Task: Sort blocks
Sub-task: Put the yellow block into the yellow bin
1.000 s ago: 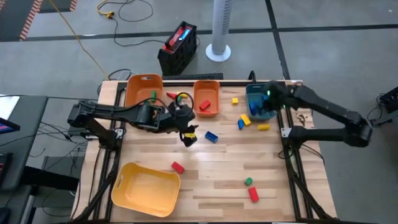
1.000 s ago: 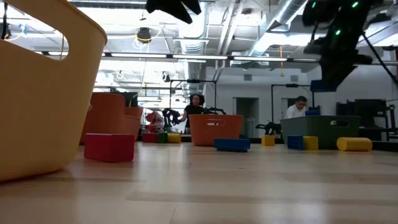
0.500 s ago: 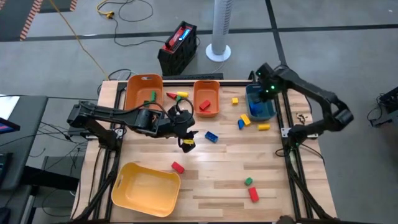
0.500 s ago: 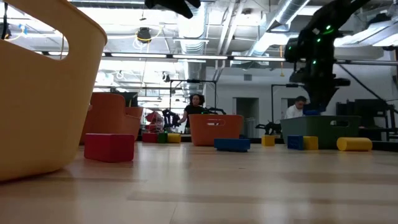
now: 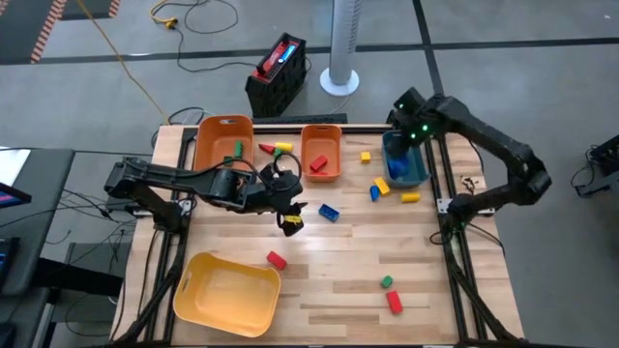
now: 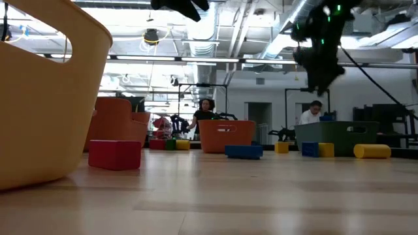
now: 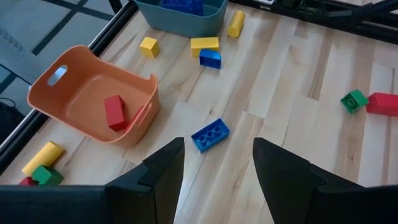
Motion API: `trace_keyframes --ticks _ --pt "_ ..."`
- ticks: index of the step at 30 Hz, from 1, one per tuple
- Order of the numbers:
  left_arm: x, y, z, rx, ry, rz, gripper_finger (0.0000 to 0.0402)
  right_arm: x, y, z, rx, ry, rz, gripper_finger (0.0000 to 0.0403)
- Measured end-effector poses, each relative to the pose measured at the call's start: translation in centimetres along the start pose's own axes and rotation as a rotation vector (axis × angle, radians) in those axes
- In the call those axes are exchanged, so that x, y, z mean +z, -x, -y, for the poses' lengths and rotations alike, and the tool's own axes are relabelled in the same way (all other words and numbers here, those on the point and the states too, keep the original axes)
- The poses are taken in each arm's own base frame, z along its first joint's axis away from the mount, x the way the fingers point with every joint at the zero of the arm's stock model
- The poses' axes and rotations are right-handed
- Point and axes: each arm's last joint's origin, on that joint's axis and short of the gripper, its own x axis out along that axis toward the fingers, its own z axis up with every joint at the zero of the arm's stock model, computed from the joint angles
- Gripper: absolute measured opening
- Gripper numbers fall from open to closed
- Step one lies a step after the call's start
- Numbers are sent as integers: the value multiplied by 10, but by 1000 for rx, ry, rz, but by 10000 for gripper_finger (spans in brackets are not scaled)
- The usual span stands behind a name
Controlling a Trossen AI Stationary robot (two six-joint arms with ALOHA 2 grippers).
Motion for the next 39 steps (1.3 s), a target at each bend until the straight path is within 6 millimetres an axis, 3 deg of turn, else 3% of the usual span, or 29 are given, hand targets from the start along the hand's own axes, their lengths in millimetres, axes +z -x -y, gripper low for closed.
trace_keyframes --ticks 5,10,14,19,28,39 --pt "0 0 0 0 1 -1 185 -19 14 -49 79 222 -33 243" --pt "-2 2 3 -9 8 -7 185 -53 20 -85 165 284 -41 243" --pt "-4 5 7 -21 8 -9 185 -84 18 -93 207 334 -21 243" --pt "-4 6 9 -26 6 -8 185 -115 5 -98 172 501 -150 243" --pt "-4 6 8 -27 6 -7 185 -136 -24 -123 71 1028 -379 243" --pt "-4 6 8 -27 6 -8 185 -125 -75 -130 -79 1172 -566 244"
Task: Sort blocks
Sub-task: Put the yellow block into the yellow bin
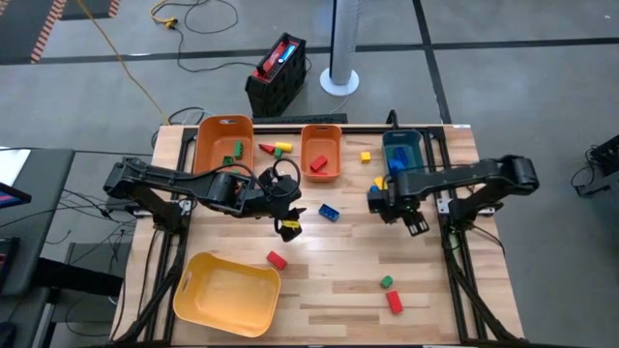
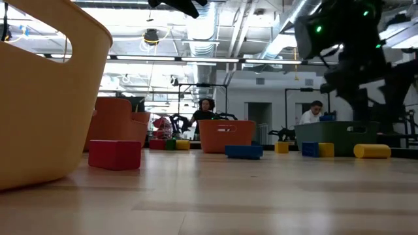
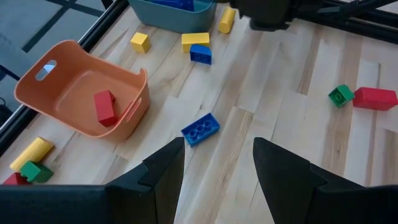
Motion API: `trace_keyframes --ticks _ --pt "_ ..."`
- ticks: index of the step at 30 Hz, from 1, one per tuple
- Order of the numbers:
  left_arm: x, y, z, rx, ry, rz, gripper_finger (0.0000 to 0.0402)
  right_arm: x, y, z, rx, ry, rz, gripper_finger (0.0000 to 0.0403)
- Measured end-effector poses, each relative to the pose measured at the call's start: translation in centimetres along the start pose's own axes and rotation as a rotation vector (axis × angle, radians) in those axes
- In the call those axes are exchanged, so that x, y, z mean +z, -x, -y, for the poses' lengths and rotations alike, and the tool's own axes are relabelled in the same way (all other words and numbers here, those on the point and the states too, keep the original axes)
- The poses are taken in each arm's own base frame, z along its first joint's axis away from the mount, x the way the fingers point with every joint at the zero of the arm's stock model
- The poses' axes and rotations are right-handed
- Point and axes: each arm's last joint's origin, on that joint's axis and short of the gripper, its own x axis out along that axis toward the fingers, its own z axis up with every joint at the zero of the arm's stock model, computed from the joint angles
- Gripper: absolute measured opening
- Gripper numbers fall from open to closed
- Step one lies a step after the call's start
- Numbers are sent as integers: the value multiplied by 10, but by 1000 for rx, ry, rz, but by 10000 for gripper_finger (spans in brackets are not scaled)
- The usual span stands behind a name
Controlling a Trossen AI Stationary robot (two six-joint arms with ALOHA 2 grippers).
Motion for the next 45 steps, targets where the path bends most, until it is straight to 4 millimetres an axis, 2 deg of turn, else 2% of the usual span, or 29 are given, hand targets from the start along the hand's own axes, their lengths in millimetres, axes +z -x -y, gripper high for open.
trace_keyframes --ticks 8,15,22,28,34,41,45 --pt "0 0 0 0 0 -1 185 5 -16 20 15 -54 -55 244" --pt "0 0 0 2 7 -4 185 -1 -28 32 -3 -114 -57 244" --pt "-1 0 0 3 7 -7 185 -9 -43 27 -69 -116 -154 244" --pt "-1 0 0 3 7 -7 185 -12 -55 24 -68 -121 -163 244" --pt "-1 0 0 4 7 -7 185 -9 -60 20 -68 -112 -137 244" --pt "-1 0 -1 5 3 -11 185 0 -56 1 -40 -49 -92 243" --pt "-1 0 -1 6 3 -10 185 7 -60 -8 7 -46 -26 226"
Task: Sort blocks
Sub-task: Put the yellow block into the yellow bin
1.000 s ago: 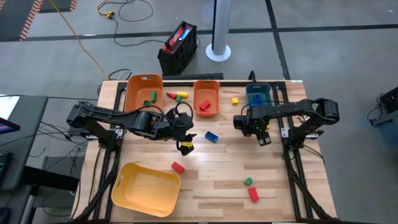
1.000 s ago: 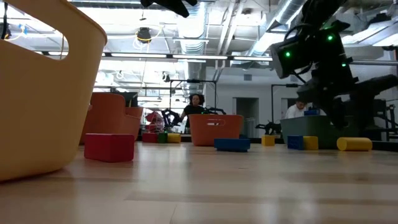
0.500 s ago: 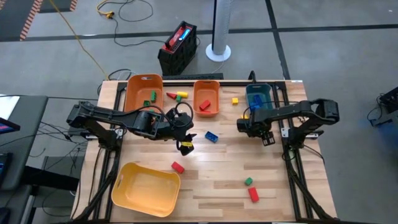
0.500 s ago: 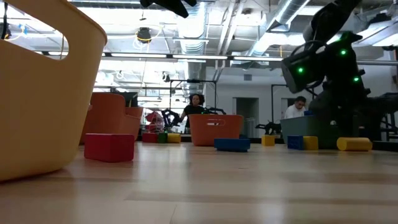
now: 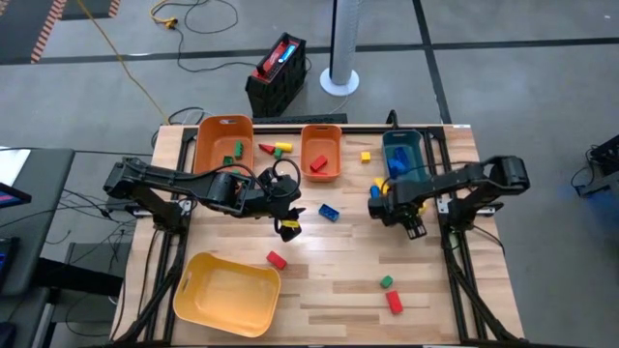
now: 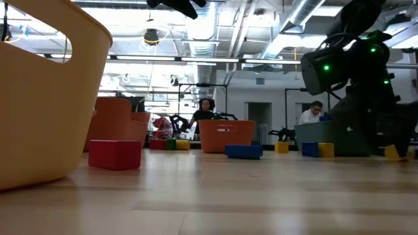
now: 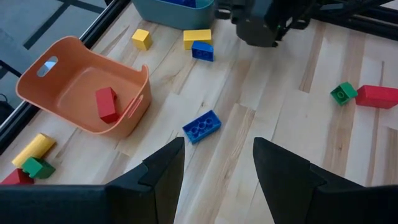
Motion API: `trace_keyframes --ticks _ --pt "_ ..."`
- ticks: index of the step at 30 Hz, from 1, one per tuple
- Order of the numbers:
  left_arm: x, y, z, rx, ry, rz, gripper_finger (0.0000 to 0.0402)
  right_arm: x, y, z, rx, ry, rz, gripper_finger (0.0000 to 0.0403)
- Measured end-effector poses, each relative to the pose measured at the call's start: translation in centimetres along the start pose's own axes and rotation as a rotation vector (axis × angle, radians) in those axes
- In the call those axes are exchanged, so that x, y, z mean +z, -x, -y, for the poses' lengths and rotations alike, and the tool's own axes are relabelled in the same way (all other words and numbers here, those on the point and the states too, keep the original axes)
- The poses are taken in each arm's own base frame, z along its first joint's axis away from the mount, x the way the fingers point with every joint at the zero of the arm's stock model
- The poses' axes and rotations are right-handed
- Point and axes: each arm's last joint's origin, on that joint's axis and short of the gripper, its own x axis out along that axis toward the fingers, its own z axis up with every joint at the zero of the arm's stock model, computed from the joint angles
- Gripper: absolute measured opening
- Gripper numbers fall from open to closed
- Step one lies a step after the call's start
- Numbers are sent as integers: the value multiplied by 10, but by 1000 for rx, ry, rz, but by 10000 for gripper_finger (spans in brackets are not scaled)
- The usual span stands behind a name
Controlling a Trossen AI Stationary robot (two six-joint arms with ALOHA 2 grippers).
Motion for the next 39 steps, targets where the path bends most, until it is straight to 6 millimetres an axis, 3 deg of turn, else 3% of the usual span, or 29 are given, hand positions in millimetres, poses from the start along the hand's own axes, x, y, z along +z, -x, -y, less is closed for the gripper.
trace_keyframes --ticks 8,13,16,21,28,39 --pt "0 0 0 0 0 0 185 -1 -2 -9 -35 9 -32 191" --pt "0 0 0 0 -9 0 185 8 26 -1 -32 -107 18 202" --pt "0 0 0 0 -11 0 185 9 47 4 118 -225 34 215" --pt "0 0 0 0 -13 -1 185 -3 59 -4 250 -232 -102 248" --pt "0 0 0 0 -32 0 185 5 36 -14 257 -199 -284 280" --pt "-2 3 5 -12 -34 -4 185 23 -14 -22 228 -169 -464 283"
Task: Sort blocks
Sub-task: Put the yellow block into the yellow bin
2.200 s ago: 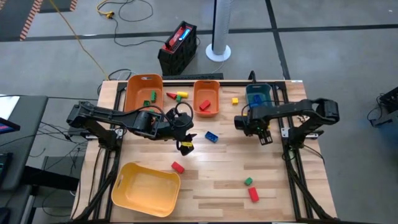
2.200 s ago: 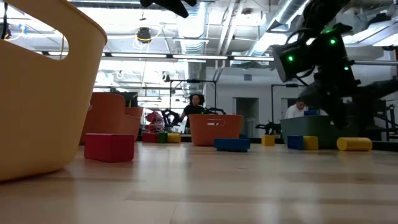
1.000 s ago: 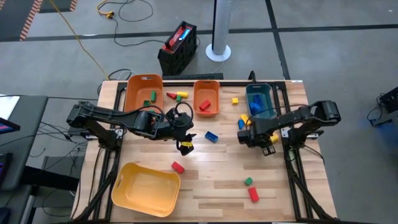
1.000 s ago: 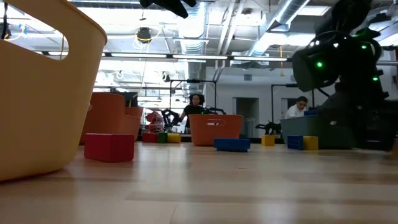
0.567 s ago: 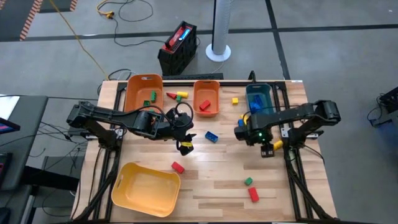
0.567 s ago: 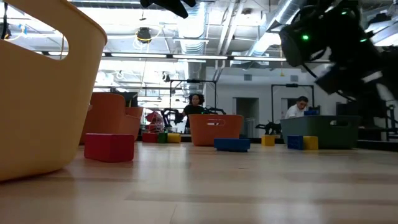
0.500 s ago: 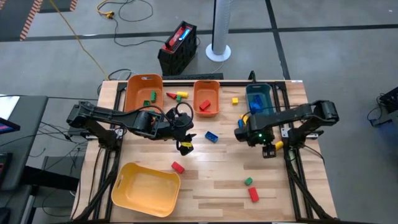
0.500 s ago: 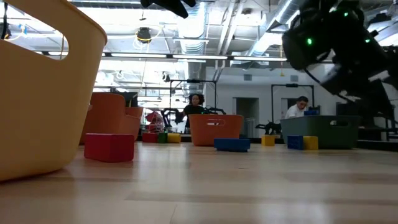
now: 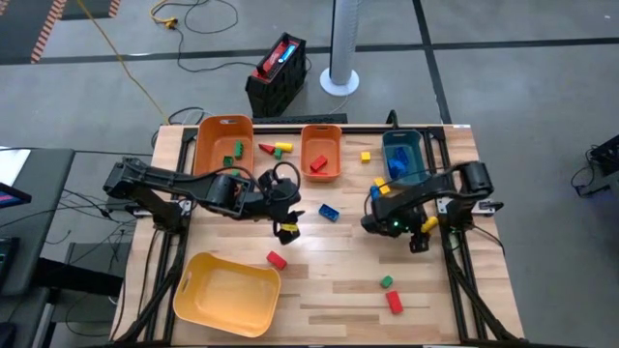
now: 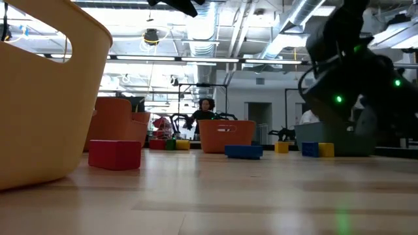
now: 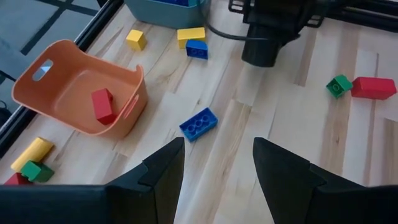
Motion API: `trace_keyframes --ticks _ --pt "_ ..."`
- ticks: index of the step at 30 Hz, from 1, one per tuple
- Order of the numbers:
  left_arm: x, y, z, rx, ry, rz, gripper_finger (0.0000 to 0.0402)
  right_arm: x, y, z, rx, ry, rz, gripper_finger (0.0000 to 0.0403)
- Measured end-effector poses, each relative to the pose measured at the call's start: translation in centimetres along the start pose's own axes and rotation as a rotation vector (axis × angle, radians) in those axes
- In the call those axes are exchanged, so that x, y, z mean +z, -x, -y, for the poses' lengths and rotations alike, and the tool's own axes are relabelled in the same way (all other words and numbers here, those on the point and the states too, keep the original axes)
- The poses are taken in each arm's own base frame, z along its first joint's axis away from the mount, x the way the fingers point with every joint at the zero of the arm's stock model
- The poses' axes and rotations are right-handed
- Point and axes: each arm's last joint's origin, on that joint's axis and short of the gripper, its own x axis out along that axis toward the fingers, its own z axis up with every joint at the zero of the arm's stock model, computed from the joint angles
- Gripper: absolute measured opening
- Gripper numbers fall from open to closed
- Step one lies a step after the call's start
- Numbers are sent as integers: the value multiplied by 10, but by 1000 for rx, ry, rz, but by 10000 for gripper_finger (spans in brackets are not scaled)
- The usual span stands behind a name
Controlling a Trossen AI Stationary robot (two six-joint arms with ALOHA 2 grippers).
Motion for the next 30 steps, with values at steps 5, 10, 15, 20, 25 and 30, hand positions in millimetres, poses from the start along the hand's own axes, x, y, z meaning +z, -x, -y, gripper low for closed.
trace_keyframes --ticks 5,10,15,20,25,30 --pt "-1 1 2 -4 -6 -5 185 8 -9 3 -88 -36 -38 283" --pt "-3 1 1 4 -15 -22 185 14 -15 4 -92 -41 -81 281" --pt "-4 1 1 6 -18 -28 185 20 -20 4 -93 -40 -114 271" --pt "-4 1 1 8 -21 -34 185 22 -22 4 -91 -30 -115 222" --pt "-6 3 -1 14 -27 -45 185 22 -20 4 -90 -31 -117 149" --pt "-6 3 -1 14 -28 -47 185 22 3 3 -80 -55 -17 96"
